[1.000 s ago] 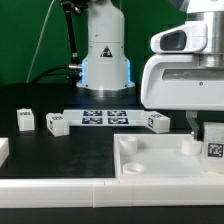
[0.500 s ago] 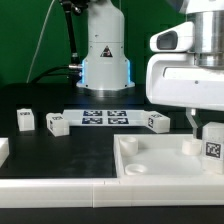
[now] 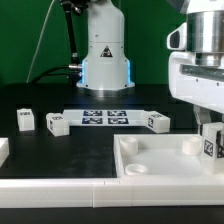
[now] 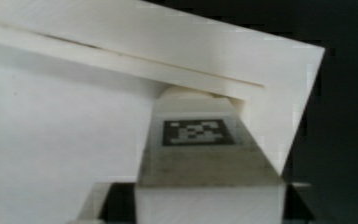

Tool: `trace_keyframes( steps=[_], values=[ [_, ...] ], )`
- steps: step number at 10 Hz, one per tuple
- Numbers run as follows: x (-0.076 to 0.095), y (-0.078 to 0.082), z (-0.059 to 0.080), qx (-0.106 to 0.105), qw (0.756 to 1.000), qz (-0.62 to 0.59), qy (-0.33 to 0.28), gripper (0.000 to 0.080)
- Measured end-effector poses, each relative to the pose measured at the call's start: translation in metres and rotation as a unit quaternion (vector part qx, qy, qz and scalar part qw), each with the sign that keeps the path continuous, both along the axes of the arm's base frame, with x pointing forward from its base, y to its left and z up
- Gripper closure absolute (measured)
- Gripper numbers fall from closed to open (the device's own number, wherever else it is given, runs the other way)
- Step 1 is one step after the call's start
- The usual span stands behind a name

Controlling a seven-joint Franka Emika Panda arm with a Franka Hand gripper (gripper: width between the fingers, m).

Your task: Assemble one leg

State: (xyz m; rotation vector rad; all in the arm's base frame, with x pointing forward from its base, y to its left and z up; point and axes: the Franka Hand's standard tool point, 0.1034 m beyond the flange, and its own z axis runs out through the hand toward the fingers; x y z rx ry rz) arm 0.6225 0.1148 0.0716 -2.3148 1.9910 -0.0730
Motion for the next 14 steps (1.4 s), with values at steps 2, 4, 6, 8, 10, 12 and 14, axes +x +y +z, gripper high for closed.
trace_keyframes(
  steps=[2,4,6,8,10,12,14],
  values=[
    [-0.0009,0.0003,-0.0002,0.025,0.991,-0.134,0.005,0.0508],
    [-0.0008,0.001,-0.0004,0.039,0.972,-0.233,0.009,0.0508],
    [-0.001,-0.0019,-0.0004,0.042,0.96,-0.277,0.012,0.0508],
    [-0.0014,-0.0039,-0.0004,0.043,0.958,-0.283,0.013,0.0508],
    [-0.0018,-0.0031,-0.0011,0.043,0.959,-0.279,0.013,0.0494],
    [-0.0019,-0.003,-0.0014,0.043,0.962,-0.271,0.012,0.0299],
    [-0.0019,-0.003,-0.0015,0.043,0.962,-0.271,0.012,0.0156]
  ],
)
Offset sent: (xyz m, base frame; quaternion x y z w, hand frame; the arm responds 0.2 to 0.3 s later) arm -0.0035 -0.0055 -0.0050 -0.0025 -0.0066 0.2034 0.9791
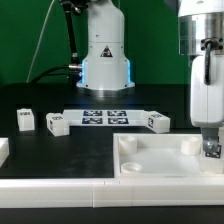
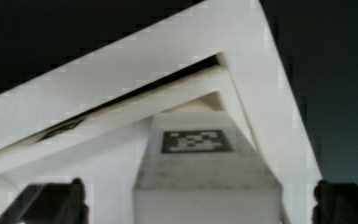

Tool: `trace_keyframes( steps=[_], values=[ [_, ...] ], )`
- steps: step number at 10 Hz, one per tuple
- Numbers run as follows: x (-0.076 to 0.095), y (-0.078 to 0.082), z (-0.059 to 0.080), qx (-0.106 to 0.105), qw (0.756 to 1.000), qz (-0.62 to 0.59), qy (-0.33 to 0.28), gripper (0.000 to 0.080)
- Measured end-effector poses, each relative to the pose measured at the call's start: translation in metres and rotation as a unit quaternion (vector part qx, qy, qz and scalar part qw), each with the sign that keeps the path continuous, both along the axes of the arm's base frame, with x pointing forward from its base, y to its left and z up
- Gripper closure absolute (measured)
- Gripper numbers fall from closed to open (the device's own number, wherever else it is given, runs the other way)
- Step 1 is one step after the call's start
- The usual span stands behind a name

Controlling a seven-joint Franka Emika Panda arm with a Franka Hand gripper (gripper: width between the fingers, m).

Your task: Assemble one leg

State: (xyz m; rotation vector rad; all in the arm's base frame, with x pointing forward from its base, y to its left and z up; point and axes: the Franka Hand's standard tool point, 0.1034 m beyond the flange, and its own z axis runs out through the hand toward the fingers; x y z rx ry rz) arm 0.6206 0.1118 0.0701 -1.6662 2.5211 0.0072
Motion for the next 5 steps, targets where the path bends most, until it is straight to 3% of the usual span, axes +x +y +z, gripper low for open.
trace_keyframes(
  steps=[5],
  values=[
    [0.0,0.0,-0.0001,0.0,1.0,0.0,0.0,0.0151]
  ],
)
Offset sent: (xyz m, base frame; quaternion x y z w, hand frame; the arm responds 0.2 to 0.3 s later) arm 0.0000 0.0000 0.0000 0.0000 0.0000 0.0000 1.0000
